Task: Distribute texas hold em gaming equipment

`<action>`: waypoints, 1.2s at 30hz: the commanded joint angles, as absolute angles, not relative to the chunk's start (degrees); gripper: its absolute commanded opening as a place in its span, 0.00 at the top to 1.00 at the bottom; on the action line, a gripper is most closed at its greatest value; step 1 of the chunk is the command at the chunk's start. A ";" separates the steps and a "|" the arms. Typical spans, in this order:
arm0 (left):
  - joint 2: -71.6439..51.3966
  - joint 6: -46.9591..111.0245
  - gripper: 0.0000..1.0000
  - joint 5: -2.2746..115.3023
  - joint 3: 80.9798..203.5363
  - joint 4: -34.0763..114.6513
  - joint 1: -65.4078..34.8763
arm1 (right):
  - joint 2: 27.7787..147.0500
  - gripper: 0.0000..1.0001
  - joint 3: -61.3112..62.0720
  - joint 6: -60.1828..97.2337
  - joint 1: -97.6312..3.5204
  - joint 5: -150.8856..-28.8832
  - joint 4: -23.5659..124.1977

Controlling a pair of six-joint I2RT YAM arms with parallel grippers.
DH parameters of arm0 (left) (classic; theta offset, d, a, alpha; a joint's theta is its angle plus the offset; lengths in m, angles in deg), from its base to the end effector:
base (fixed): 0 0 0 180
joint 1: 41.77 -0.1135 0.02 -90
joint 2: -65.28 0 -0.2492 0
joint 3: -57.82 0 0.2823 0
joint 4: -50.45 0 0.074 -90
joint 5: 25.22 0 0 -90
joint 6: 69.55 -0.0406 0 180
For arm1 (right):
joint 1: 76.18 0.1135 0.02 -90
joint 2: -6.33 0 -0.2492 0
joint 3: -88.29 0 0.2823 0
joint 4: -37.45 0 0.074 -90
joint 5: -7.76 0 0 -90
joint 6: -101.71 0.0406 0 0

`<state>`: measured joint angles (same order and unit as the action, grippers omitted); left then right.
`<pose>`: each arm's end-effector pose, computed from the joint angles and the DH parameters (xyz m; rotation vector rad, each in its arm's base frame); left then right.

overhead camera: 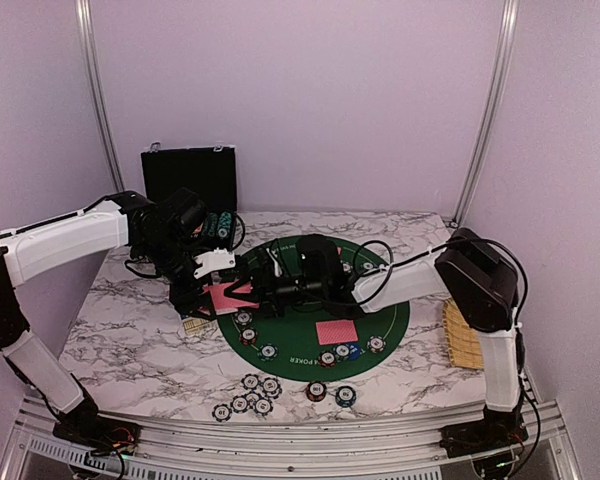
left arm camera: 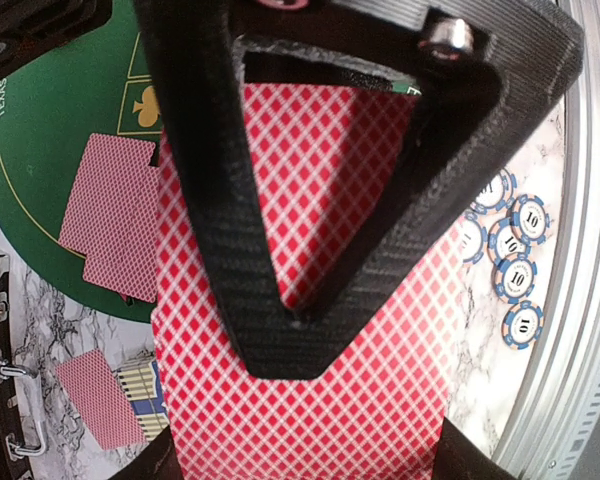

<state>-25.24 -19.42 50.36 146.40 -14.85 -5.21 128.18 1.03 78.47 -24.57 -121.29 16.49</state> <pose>0.2737 -0.2156 0.2486 1.7370 2.0941 -0.3281 0.2820 0.3972 0.1400 -0.3219 2.2876 1.9073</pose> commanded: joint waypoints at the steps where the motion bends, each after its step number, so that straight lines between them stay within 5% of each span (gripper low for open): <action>1: -24.21 -19.89 0.98 49.57 146.87 -15.43 -5.20 | 125.26 0.51 2.00 76.38 -25.12 -120.66 19.61; 13: -24.45 -19.85 0.98 49.62 146.99 -15.43 -5.20 | 120.99 0.79 3.88 72.84 -25.92 -120.45 24.49; 36: -24.14 -20.04 0.98 49.81 146.95 -15.43 -5.20 | 110.32 1.00 18.15 66.32 -32.53 -121.05 32.55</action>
<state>-25.24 -19.58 50.32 146.40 -14.85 -5.21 113.82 14.96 69.69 -29.94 -120.81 28.64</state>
